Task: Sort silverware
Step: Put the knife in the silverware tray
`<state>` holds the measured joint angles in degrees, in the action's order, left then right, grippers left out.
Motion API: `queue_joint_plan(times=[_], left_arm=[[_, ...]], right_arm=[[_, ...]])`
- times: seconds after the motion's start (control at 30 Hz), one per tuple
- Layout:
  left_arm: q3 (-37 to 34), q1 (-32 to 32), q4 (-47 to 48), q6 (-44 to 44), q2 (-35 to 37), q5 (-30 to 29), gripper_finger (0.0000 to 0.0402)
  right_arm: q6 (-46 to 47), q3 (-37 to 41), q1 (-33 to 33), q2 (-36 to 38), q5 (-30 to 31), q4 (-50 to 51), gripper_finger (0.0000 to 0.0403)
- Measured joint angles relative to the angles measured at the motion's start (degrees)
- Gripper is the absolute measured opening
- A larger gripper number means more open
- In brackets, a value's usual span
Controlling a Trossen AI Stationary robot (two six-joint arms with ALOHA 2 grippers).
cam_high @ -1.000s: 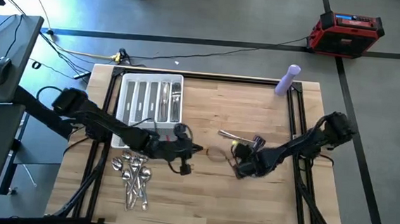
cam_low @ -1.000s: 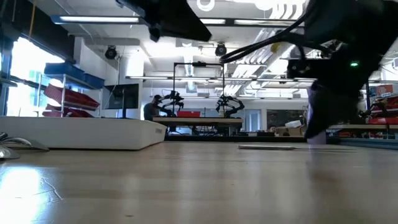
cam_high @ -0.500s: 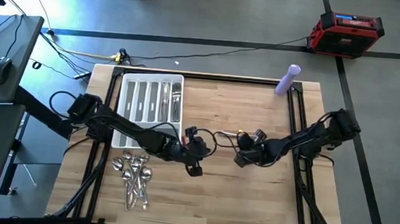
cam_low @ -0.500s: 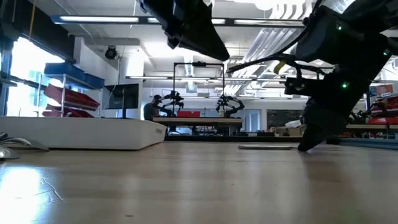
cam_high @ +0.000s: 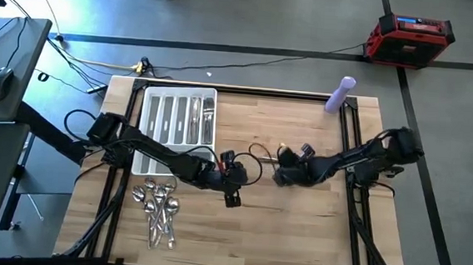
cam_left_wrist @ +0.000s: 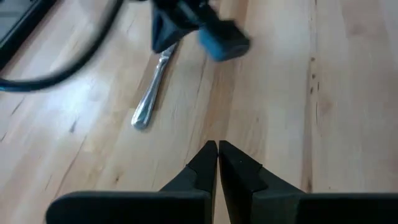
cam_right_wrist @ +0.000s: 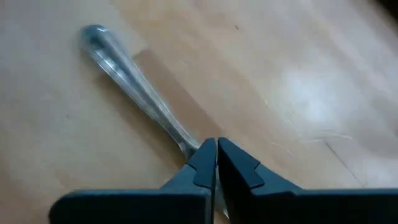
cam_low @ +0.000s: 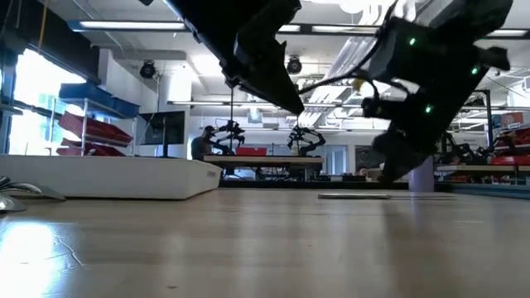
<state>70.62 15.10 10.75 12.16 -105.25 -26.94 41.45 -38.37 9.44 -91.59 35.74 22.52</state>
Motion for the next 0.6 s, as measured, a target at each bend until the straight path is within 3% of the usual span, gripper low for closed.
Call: queue_joint_plan(times=[0.23,0.5,0.6], left_arm=[[-0.1,-0.2,0.5,0.9,-0.2,0.9,0.0000],[-0.1,-0.2,1.5,1.2,-0.3,1.4,0.0000],[0.0,0.0,1.2,0.9,-0.8,4.3,0.0000]], right_arm=[[-2.2,3.0,-2.1,-0.8,-5.7,-8.6,0.0000],[-8.9,3.1,3.4,-0.8,-20.7,-22.1,0.0000],[-12.2,3.2,6.2,-0.4,-22.5,-25.7,0.0000]])
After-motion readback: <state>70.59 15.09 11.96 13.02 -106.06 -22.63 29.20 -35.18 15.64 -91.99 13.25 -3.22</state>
